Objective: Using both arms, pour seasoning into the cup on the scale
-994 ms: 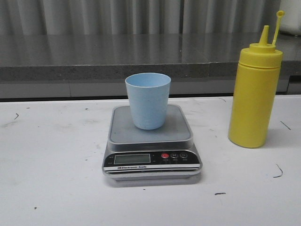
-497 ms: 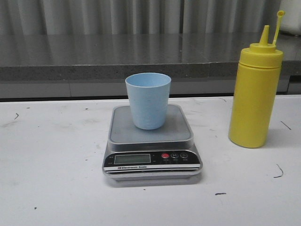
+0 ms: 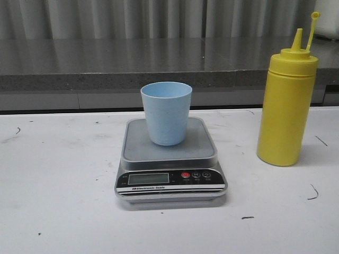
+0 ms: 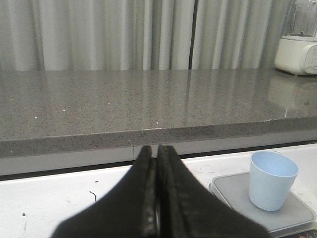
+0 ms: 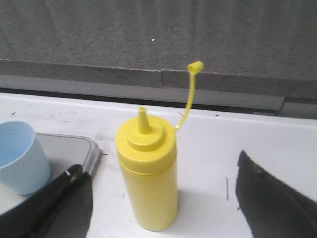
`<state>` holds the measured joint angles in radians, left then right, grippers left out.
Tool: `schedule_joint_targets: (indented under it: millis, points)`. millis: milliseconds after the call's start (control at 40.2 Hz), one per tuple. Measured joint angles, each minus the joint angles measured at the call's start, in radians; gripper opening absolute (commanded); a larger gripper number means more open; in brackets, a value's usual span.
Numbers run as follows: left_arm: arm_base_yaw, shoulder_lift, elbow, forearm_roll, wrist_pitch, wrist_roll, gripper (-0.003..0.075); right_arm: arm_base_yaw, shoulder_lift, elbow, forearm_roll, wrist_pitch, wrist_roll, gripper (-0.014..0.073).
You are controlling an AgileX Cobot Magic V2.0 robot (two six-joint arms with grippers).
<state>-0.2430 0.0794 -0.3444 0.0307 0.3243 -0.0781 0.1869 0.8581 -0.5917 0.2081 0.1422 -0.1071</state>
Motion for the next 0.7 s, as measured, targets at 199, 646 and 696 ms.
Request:
schedule_joint_targets:
  millis: [199, 646, 696]
  points:
    - [0.0, 0.0, 0.0, 0.0, 0.0, 0.0, -0.002, 0.067, 0.099, 0.054, 0.002, -0.142, 0.0, 0.0601]
    - [0.0, 0.0, 0.0, 0.0, 0.0, 0.0, -0.002, 0.076, 0.383, 0.292, 0.006, -0.534, 0.043, 0.0601]
    - [0.0, 0.0, 0.0, 0.0, 0.0, 0.0, -0.002, 0.076, 0.417, 0.292, 0.006, -0.587, 0.053, 0.0601]
